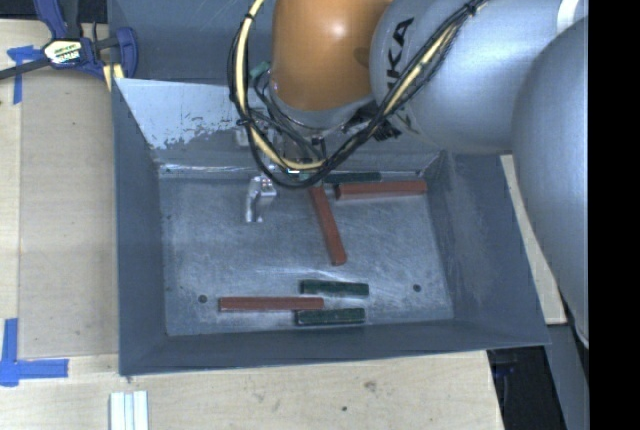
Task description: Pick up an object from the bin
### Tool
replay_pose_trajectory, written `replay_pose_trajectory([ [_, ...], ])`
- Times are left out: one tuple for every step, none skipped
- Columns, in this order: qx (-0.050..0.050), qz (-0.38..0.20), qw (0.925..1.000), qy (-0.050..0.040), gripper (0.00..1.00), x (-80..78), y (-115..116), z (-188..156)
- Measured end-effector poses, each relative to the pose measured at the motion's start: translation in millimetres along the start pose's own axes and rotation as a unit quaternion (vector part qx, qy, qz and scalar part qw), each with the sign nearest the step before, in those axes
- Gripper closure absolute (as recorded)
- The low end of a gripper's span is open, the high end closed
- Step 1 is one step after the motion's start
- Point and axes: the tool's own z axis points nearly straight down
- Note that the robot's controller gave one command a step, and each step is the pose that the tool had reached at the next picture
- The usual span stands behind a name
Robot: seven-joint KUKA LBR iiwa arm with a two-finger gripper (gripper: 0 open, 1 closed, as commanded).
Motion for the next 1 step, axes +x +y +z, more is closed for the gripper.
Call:
replay_pose_trajectory([
  [-0.001,0.001,1.0,-0.0042,0.0,-1.6,-0.8,-5.4],
])
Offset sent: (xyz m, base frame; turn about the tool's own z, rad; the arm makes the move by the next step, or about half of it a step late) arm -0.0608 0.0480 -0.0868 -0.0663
